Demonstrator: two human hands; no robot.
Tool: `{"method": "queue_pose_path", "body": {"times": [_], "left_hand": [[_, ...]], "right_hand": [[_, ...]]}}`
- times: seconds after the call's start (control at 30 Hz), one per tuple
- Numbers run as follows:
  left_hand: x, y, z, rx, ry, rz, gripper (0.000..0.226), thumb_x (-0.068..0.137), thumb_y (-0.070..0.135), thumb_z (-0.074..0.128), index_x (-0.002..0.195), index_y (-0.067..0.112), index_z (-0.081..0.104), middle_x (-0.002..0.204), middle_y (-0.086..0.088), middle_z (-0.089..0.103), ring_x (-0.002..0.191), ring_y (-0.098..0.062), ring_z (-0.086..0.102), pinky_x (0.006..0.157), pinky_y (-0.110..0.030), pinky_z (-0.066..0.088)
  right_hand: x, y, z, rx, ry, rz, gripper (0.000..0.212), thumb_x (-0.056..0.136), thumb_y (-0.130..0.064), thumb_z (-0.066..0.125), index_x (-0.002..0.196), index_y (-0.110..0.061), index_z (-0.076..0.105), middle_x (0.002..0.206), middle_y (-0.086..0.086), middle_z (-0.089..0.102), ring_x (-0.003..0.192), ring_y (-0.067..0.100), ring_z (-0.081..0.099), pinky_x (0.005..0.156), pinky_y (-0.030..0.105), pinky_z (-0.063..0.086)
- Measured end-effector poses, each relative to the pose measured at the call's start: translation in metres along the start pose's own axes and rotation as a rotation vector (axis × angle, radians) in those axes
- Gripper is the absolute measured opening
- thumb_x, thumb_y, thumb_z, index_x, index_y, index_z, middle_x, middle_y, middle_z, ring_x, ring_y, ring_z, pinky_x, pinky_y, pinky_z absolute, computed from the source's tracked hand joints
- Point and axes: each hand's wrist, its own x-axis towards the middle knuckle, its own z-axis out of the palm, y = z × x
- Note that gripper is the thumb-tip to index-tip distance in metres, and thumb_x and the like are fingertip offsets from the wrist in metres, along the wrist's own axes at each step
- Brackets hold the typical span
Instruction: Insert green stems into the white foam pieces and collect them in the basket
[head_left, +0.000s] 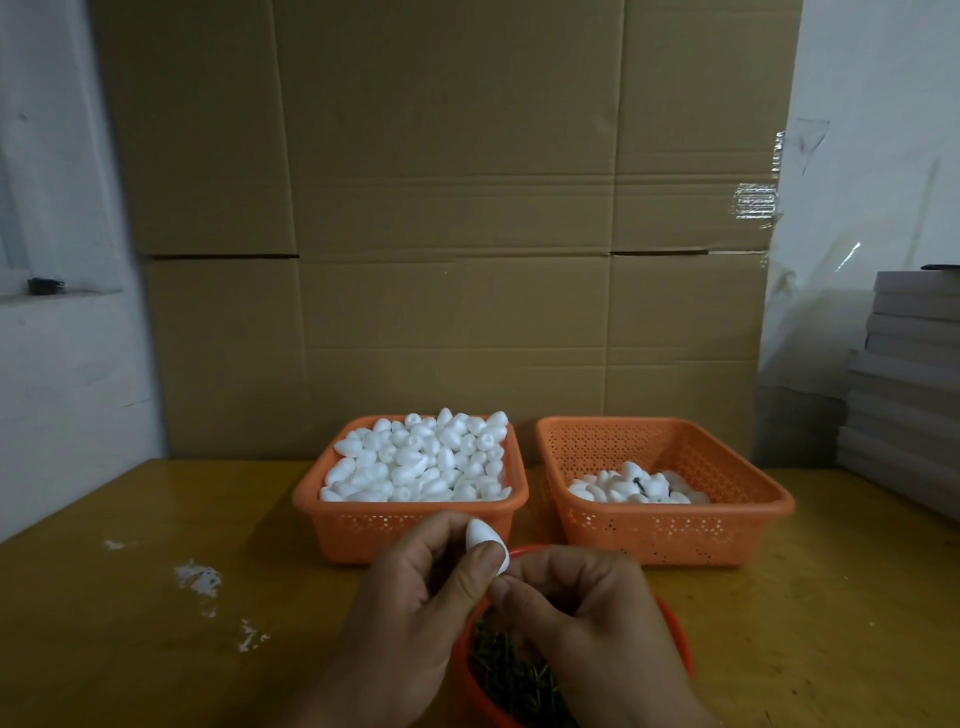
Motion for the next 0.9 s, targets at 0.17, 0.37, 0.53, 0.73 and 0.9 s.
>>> {"method": "queue_pose_path", "body": {"times": [0.17, 0.37, 0.53, 0.73, 0.9], "left_hand": [[-0.001, 0.0, 0.004, -0.062, -0.005, 0.031, 0.014, 0.087, 0.038, 0.066, 0.085, 0.025, 0.071, 0.057, 0.01, 0.061, 0.055, 0.005, 0.057, 0.053, -0.01, 0.043], [-0.001, -0.007, 0.005, -0.092, -0.055, 0.004, 0.031, 0.083, 0.053, 0.065, 0.103, 0.03, 0.073, 0.063, 0.01, 0.062, 0.055, 0.002, 0.055, 0.054, -0.013, 0.043], [-0.001, -0.018, 0.007, -0.014, -0.022, -0.053, 0.047, 0.075, 0.065, 0.066, 0.119, 0.051, 0.062, 0.067, 0.01, 0.054, 0.058, -0.002, 0.053, 0.056, -0.02, 0.045], [-0.003, -0.024, 0.007, 0.137, 0.026, -0.057, 0.028, 0.076, 0.06, 0.065, 0.101, 0.046, 0.069, 0.068, 0.009, 0.061, 0.067, -0.001, 0.06, 0.065, -0.015, 0.048], [-0.003, -0.023, 0.007, 0.151, 0.026, -0.063, 0.021, 0.076, 0.054, 0.066, 0.094, 0.044, 0.071, 0.067, 0.01, 0.063, 0.065, -0.001, 0.06, 0.061, -0.016, 0.046]], "right_hand": [[0.001, 0.001, -0.002, 0.071, -0.025, 0.018, 0.015, 0.088, -0.012, 0.074, 0.075, -0.019, 0.08, 0.067, 0.01, 0.074, 0.054, 0.009, 0.062, 0.056, 0.023, 0.05], [0.005, 0.005, -0.004, 0.1, 0.014, 0.027, 0.011, 0.086, -0.013, 0.075, 0.076, -0.015, 0.08, 0.066, 0.011, 0.073, 0.054, 0.013, 0.059, 0.055, 0.024, 0.05], [0.018, 0.002, -0.019, 0.022, 0.129, 0.057, 0.017, 0.088, -0.011, 0.073, 0.072, -0.013, 0.077, 0.063, 0.005, 0.072, 0.051, 0.006, 0.059, 0.052, 0.016, 0.048], [0.064, 0.02, -0.064, -0.454, 0.376, 0.013, 0.017, 0.091, -0.02, 0.07, 0.075, -0.021, 0.075, 0.06, -0.009, 0.069, 0.043, 0.001, 0.054, 0.041, 0.015, 0.037], [0.104, 0.038, -0.105, -0.831, 0.471, 0.166, 0.015, 0.091, -0.028, 0.067, 0.08, -0.023, 0.075, 0.063, -0.004, 0.07, 0.055, 0.02, 0.066, 0.05, 0.029, 0.041]]}}
